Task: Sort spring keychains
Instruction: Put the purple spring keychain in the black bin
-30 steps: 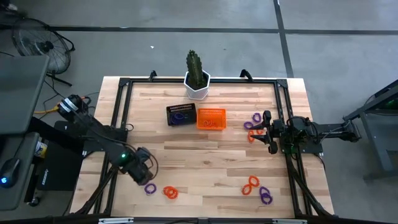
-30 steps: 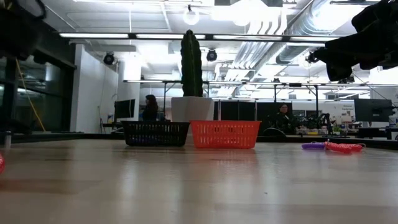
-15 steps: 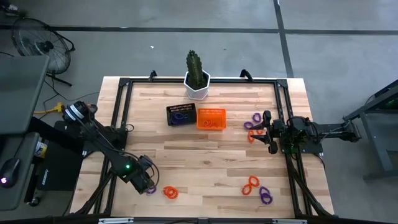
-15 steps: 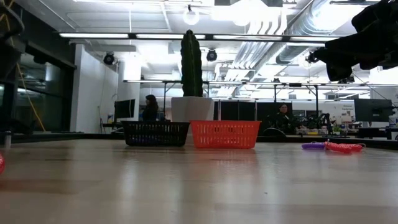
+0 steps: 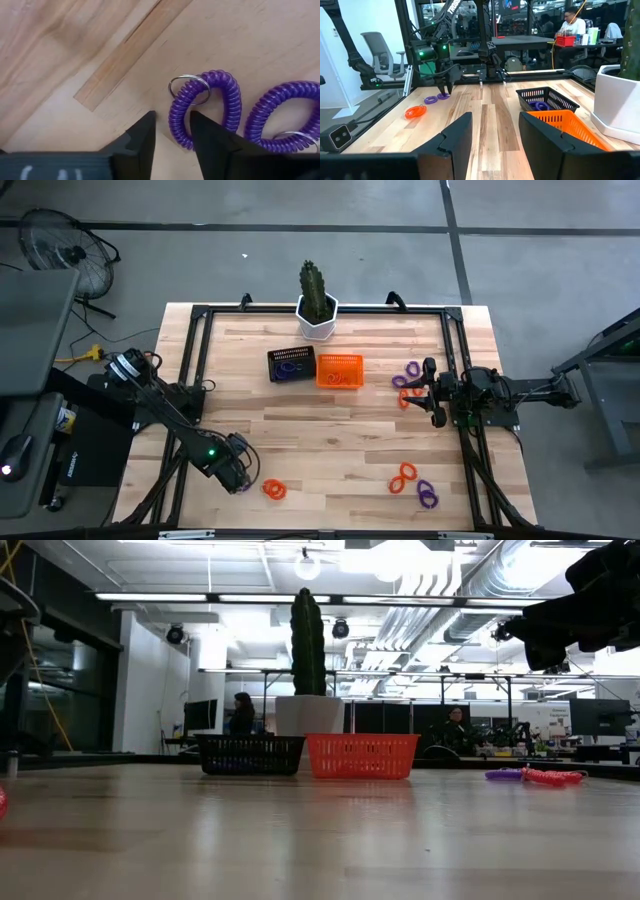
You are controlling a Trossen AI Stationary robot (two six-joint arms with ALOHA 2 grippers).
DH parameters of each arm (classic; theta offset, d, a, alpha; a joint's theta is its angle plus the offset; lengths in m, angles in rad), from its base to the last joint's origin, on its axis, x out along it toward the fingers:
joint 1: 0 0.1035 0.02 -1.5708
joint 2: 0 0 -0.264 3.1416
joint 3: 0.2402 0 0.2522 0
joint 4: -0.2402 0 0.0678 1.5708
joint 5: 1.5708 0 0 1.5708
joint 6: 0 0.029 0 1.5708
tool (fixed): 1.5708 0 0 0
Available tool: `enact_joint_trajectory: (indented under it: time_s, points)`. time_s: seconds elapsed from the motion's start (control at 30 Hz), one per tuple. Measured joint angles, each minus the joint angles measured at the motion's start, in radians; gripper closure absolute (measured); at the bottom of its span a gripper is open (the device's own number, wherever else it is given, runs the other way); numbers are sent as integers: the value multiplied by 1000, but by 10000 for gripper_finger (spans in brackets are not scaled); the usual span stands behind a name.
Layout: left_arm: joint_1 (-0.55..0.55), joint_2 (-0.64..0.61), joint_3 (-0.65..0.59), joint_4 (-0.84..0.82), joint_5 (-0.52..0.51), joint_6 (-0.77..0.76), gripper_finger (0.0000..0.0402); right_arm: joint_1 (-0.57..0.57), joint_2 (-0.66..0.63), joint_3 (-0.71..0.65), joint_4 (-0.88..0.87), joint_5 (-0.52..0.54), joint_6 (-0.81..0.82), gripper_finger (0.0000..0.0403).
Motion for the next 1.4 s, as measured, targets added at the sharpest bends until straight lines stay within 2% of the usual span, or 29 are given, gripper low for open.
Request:
enact_joint_trajectory:
  time_s: [0.3,0.53,0.8,1.07,1.4]
  points:
    - [0,1,-1,10,2,20,357,0,0,0,0,0,0,246]
    - [0,-2,11,-1,-31,28,365,0,0,0,0,0,0,245]
    - [59,-59,74,-92,-171,102,366,0,0,0,0,0,0,245]
    - [216,-130,179,-214,-271,284,366,0,0,0,0,0,0,245]
    - [535,-133,306,-258,-297,598,366,0,0,0,0,0,0,246]
